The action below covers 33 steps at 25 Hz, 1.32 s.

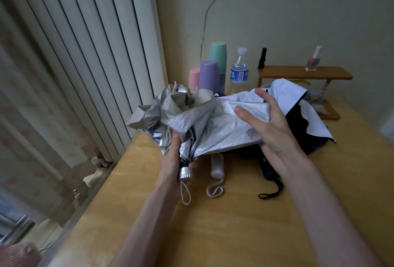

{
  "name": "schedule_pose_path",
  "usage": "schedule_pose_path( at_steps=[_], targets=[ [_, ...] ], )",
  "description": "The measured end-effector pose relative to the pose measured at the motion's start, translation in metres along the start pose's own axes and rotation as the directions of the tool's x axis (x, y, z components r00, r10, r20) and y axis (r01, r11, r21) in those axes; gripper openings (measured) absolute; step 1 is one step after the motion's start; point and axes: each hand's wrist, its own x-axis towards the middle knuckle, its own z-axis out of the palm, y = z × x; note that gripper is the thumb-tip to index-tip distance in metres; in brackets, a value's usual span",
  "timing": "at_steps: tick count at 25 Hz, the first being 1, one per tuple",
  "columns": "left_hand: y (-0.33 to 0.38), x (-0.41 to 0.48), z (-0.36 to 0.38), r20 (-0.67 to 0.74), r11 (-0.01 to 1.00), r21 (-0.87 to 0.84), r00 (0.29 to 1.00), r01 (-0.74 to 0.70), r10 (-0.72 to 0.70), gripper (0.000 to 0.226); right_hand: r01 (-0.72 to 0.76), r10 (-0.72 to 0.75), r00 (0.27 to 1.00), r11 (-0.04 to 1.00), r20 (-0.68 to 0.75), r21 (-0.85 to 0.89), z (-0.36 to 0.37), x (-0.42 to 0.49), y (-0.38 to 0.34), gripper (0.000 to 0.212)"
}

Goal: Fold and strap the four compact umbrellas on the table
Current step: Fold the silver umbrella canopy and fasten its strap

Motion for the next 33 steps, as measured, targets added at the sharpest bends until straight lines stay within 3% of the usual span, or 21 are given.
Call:
schedule_pose_path(
  at_steps=[3, 7, 9, 12, 16, 18, 19, 21, 22, 27, 29, 33],
  targets=[
    [-0.004, -0.005, 0.006, 0.039, 0.994, 0.109, 0.999, -0.029, 0.025, 0.049, -0.013, 0.037, 0.991, 0.982, 0.125, -0.188, 0.02, -0.007, 0.003, 0.113],
    [-0.008, -0.018, 0.013, 0.14, 0.959, 0.272, 0.989, -0.082, 0.045, 0.063, 0.096, -0.081, 0.994, 0.964, 0.071, -0.246, 0.044, -0.005, 0.012, 0.127],
    [-0.006, -0.022, 0.013, 0.203, 0.944, 0.322, 0.979, -0.073, 0.007, 0.055, 0.077, -0.078, 0.997, 0.971, 0.003, -0.225, 0.042, -0.002, 0.011, 0.116],
    [-0.005, -0.027, 0.017, 0.261, 0.926, 0.378, 0.962, -0.021, -0.085, 0.034, 0.07, -0.074, 0.996, 0.993, -0.041, -0.09, 0.036, -0.001, 0.013, 0.065],
    [-0.005, -0.026, 0.022, 0.307, 0.943, 0.332, 0.947, -0.013, -0.095, 0.058, 0.071, -0.072, 0.989, 0.997, -0.131, -0.012, 0.036, 0.002, 0.018, 0.054],
    [-0.009, -0.023, 0.019, 0.256, 0.944, 0.303, 0.965, -0.133, 0.054, 0.086, 0.094, -0.087, 0.972, 0.995, -0.22, 0.021, 0.03, 0.006, 0.016, 0.055],
    [-0.012, -0.026, 0.017, 0.254, 0.895, 0.35, 0.948, -0.276, 0.193, 0.099, 0.116, -0.107, 0.958, 0.993, -0.266, 0.018, 0.027, 0.008, 0.015, 0.057],
    [-0.021, -0.036, 0.021, 0.36, 0.673, 0.517, 0.848, -0.529, 0.389, 0.115, 0.158, -0.16, 0.938, 0.987, -0.306, -0.032, 0.023, 0.01, 0.016, 0.062],
    [-0.03, -0.036, 0.024, 0.404, 0.592, 0.561, 0.815, -0.579, 0.415, 0.116, 0.17, -0.185, 0.937, 0.983, -0.295, -0.075, 0.024, 0.011, 0.017, 0.066],
    [-0.049, -0.021, 0.02, 0.198, 0.595, 0.708, 0.916, -0.38, 0.35, 0.064, 0.199, -0.238, 0.953, 0.958, -0.185, -0.207, 0.038, 0.005, 0.023, 0.076],
    [-0.049, -0.014, 0.013, 0.254, 0.629, 0.661, 0.911, -0.409, 0.326, 0.06, 0.187, -0.221, 0.964, 0.958, -0.146, -0.218, 0.041, 0.002, 0.025, 0.075],
    [-0.045, -0.006, 0.011, 0.312, 0.697, 0.549, 0.887, -0.461, 0.341, 0.027, 0.142, -0.137, 0.99, 0.96, 0.039, -0.24, 0.038, 0.002, 0.02, 0.082]
  ],
)
